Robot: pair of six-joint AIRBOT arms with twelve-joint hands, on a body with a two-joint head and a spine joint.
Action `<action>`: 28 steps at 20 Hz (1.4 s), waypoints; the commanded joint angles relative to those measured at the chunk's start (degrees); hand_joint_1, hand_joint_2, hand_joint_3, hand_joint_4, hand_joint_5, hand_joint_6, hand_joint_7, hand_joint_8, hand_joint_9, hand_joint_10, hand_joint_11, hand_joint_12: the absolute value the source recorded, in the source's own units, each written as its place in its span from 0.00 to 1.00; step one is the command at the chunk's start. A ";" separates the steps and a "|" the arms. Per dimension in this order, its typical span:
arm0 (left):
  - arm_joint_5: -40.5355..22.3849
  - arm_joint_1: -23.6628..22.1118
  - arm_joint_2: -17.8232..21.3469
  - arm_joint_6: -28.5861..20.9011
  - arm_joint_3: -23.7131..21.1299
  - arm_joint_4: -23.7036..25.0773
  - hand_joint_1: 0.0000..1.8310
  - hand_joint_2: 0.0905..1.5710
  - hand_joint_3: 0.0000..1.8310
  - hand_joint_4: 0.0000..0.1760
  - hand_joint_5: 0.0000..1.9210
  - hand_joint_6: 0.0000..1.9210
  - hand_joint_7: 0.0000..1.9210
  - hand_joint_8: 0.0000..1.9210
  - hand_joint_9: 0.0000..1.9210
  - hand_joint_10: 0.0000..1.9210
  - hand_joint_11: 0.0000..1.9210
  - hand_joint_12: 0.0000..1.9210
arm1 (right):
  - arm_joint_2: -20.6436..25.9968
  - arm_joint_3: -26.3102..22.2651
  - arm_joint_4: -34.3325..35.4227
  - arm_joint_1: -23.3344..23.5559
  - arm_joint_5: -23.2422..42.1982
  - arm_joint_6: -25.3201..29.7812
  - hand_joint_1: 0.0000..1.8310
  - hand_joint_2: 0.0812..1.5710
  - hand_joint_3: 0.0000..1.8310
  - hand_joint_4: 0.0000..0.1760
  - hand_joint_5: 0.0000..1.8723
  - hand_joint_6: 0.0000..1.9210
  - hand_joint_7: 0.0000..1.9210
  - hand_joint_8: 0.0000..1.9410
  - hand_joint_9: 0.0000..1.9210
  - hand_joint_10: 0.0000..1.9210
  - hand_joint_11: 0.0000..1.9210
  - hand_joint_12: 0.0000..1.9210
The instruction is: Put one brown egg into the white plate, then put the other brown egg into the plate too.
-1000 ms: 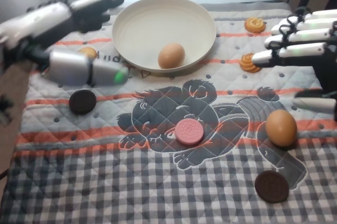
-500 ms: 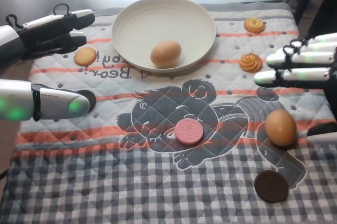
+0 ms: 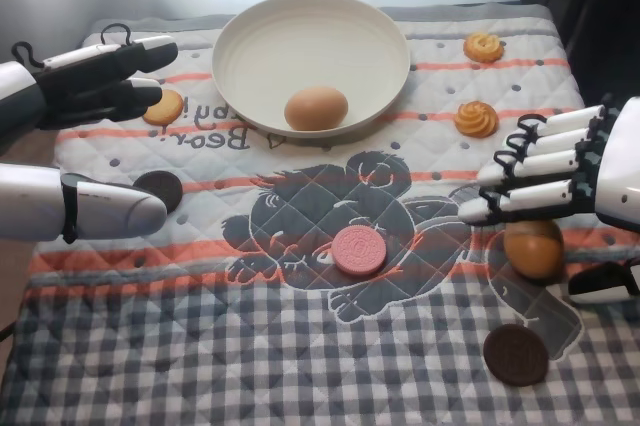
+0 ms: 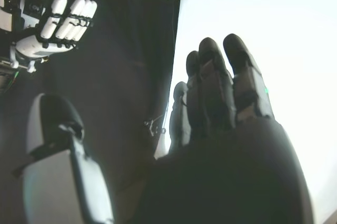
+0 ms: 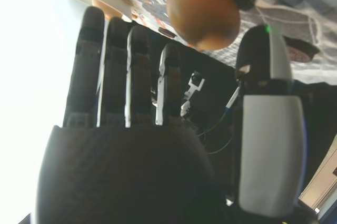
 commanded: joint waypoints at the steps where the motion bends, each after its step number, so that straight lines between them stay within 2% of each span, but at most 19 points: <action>1: -6.97 -0.31 -0.07 -0.39 0.29 -1.10 0.43 0.48 0.00 1.00 0.08 0.00 0.19 0.00 0.20 0.00 0.00 0.36 | -0.10 0.33 2.26 0.89 5.65 -0.05 0.49 0.61 0.00 0.79 0.27 0.00 0.31 0.00 0.32 0.00 0.16 0.36; 3: -7.13 -0.10 -0.07 -0.39 0.34 -1.39 0.44 0.48 0.00 1.00 0.08 0.00 0.19 0.00 0.21 0.00 0.00 0.35 | -0.10 0.34 2.26 1.00 5.65 -0.05 0.53 0.62 0.00 0.42 0.38 0.00 0.42 0.02 0.41 0.03 0.17 0.53; 4: -7.29 -0.02 -0.07 -0.39 0.34 -1.57 0.44 0.48 0.00 1.00 0.08 0.00 0.19 0.00 0.21 0.00 0.00 0.35 | -0.14 0.33 2.27 1.00 5.66 -0.05 0.55 0.62 0.00 0.32 0.41 0.00 0.45 0.02 0.44 0.04 0.18 0.56; 5: -7.43 0.06 -0.07 -0.39 0.33 -1.73 0.44 0.48 0.00 1.00 0.08 0.00 0.19 0.00 0.20 0.00 0.00 0.35 | -0.25 0.33 2.30 1.01 5.66 -0.05 0.57 0.62 0.00 0.23 0.45 0.00 0.49 0.06 0.42 0.30 0.23 0.64; 6: -7.49 0.15 -0.08 -0.39 0.32 -1.91 0.43 0.49 0.00 1.00 0.07 0.00 0.19 0.00 0.20 0.00 0.00 0.35 | -0.43 0.34 2.32 1.08 5.66 -0.05 0.58 0.63 0.00 0.13 0.48 0.01 0.47 0.22 0.38 0.57 0.26 0.70; 7: -7.52 0.29 -0.10 -0.39 0.32 -2.05 0.42 0.49 0.00 1.00 0.07 0.00 0.19 0.00 0.20 0.00 0.00 0.35 | -0.55 0.34 2.32 1.12 5.66 -0.05 0.59 0.66 0.01 0.42 0.54 0.36 0.43 0.39 0.37 0.71 0.29 0.74; 8: -7.61 0.47 -0.10 -0.39 0.32 -2.22 0.42 0.49 0.00 1.00 0.07 0.00 0.19 0.00 0.20 0.00 0.00 0.35 | -0.68 0.38 2.32 1.14 5.67 -0.05 0.58 0.68 0.00 0.43 0.53 0.47 0.41 0.46 0.39 0.74 0.32 0.77; 9: -7.75 0.66 -0.10 -0.39 0.32 -2.39 0.42 0.49 0.00 1.00 0.07 0.00 0.18 0.00 0.20 0.00 0.00 0.33 | -0.84 0.43 2.32 1.17 5.67 -0.05 0.59 0.68 0.00 0.30 0.54 0.48 0.42 0.47 0.40 0.74 0.36 0.78; 11: -8.05 1.02 -0.13 -0.39 0.32 -2.75 0.43 0.50 0.00 1.00 0.07 0.00 0.19 0.00 0.20 0.00 0.00 0.31 | -1.07 0.51 2.33 1.20 5.67 -0.05 0.58 0.68 0.00 0.39 0.54 0.48 0.41 0.51 0.40 0.78 0.39 0.81; 12: -8.07 1.10 -0.13 -0.39 0.32 -2.84 0.43 0.50 0.00 1.00 0.07 0.00 0.19 0.00 0.20 0.00 0.00 0.30 | -1.15 0.55 2.35 1.20 5.67 -0.05 0.59 0.67 0.00 0.22 0.55 0.46 0.41 0.53 0.41 0.80 0.40 0.83; 13: -8.07 1.15 -0.13 -0.39 0.32 -2.92 0.43 0.50 0.00 1.00 0.07 0.00 0.19 0.00 0.20 0.00 0.00 0.32 | -1.29 0.65 2.53 1.20 5.67 -0.05 0.60 0.67 0.00 0.16 0.56 0.45 0.42 0.54 0.41 0.81 0.41 0.85; 14: -8.07 1.18 -0.12 -0.39 0.32 -2.97 0.43 0.50 0.00 1.00 0.07 0.00 0.19 0.00 0.20 0.00 0.00 0.32 | -1.39 0.81 2.85 1.25 5.71 -0.05 0.60 0.67 0.00 0.00 0.56 0.45 0.43 0.54 0.42 0.80 0.42 0.85; 15: -8.08 1.19 -0.12 -0.39 0.32 -2.98 0.43 0.50 0.00 1.00 0.07 0.00 0.19 0.00 0.21 0.00 0.00 0.33 | -1.46 0.98 3.16 1.46 5.88 -0.05 0.67 0.68 0.00 0.00 0.58 0.34 0.48 0.63 0.44 0.77 0.42 0.84; 17: -8.29 1.37 -0.08 -0.39 0.33 -3.18 0.42 0.50 0.00 1.00 0.08 0.00 0.19 0.00 0.21 0.00 0.00 0.33 | -2.17 2.21 4.97 2.81 7.10 -0.05 0.68 0.69 0.00 0.00 0.57 0.35 0.50 0.61 0.44 0.69 0.43 0.81; 20: -8.79 1.57 0.07 -0.40 0.31 -3.41 0.45 0.49 0.00 1.00 0.08 0.00 0.19 0.00 0.20 0.00 0.00 0.33 | -5.32 6.45 7.60 7.44 8.23 -0.05 0.69 0.68 0.00 0.00 0.60 0.28 0.50 0.64 0.46 0.76 0.48 0.87; 23: -9.63 1.41 0.58 -0.40 0.36 -3.09 0.44 0.49 0.00 1.00 0.08 0.00 0.19 0.00 0.21 0.00 0.00 0.33 | -11.34 13.55 8.46 14.96 6.83 -0.05 0.68 0.69 0.00 0.00 0.56 0.35 0.51 0.61 0.48 0.54 0.44 0.71; 25: -10.33 1.22 0.72 -0.39 0.58 -2.91 0.43 0.50 0.00 1.00 0.08 0.00 0.20 0.00 0.22 0.00 0.00 0.37 | -14.74 17.15 8.07 18.93 4.73 -0.05 0.69 0.70 0.00 0.00 0.57 0.30 0.48 0.69 0.46 0.63 0.43 0.78; 27: -10.88 0.99 0.69 -0.39 0.87 -2.89 0.42 0.51 0.00 1.00 0.07 0.00 0.20 0.00 0.22 0.00 0.00 0.35 | -19.32 21.67 6.73 23.13 0.51 -0.05 0.69 0.69 0.00 0.00 0.60 0.24 0.48 0.69 0.45 0.74 0.43 0.84; 28: -10.90 0.86 0.62 -0.39 0.95 -2.70 0.41 0.51 0.00 0.98 0.07 0.00 0.19 0.01 0.23 0.00 0.00 0.48 | -21.44 23.59 5.88 24.71 -1.67 -0.05 0.70 0.66 0.00 0.00 0.63 0.22 0.56 0.55 0.45 0.57 0.26 0.74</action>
